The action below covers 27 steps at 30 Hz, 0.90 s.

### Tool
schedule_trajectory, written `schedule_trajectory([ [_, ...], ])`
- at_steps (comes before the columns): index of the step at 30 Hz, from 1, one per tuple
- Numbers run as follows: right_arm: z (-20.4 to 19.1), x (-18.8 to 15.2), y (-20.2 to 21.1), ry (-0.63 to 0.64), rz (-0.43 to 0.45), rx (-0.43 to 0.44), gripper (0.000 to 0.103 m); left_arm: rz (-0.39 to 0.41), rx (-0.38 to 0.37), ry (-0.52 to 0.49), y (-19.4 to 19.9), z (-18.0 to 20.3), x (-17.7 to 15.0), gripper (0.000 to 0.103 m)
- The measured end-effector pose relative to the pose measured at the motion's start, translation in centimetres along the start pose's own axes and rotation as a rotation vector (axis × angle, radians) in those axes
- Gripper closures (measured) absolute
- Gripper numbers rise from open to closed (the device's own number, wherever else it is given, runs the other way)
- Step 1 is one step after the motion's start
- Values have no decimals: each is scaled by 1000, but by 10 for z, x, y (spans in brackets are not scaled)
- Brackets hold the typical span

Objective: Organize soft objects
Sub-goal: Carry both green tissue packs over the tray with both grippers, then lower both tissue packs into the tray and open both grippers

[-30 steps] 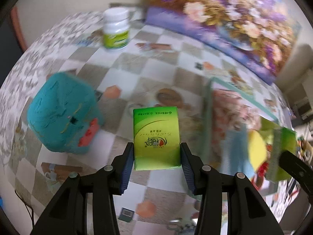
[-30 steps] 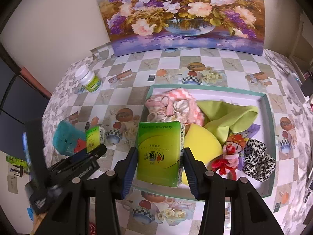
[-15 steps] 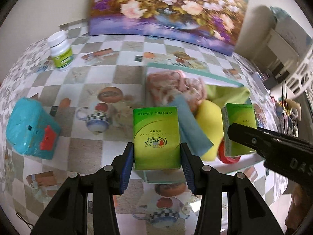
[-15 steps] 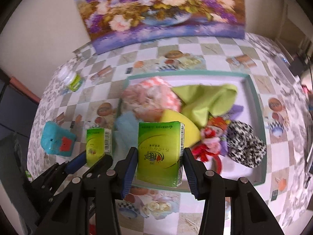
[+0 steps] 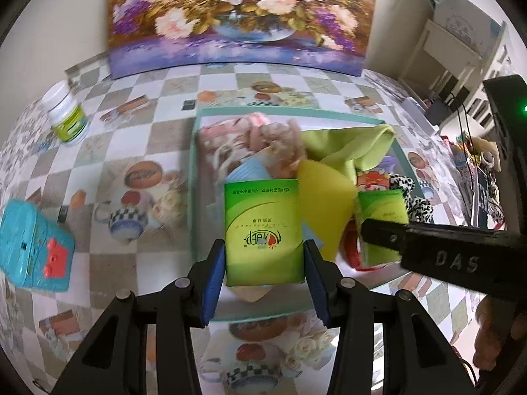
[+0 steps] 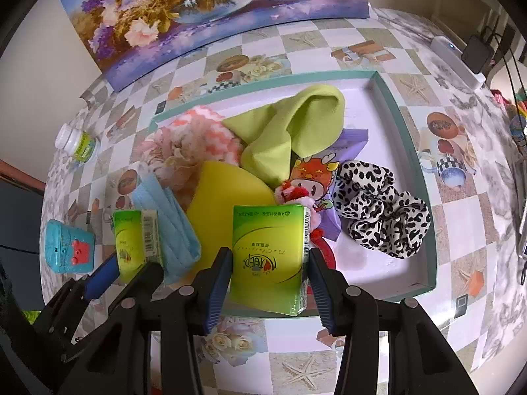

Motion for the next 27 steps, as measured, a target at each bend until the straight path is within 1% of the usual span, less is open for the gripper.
schedule_trajectory([
  [4,1,4,-4,-3,1,8,53,7,-8,-25,-7,8,7,55],
  [12,3,10,-13,-9,-7,11,53,-1,-5,-35,-25,6,15,55],
  [21,2,12,-11,-7,-8,8,52,7,-5,-52,-21,8,17,54],
  [22,2,12,-10,-4,-6,3,52,7,-8,-54,-20,8,18,52],
  [23,1,13,-9,-2,-4,0,52,7,-15,-56,-19,9,18,45],
  [25,2,14,-5,-2,5,-4,51,19,-25,-50,-13,9,20,40],
  [27,2,15,-2,-3,12,-3,46,34,-31,-49,-8,9,22,39],
])
Point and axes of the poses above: each gripper's, at about its wrist camera, not at the fingertips, and y roughly against the way its jaws point, z to its right, x to its top, the point moved 5 cm from there along -y, roughly the way its jaws point
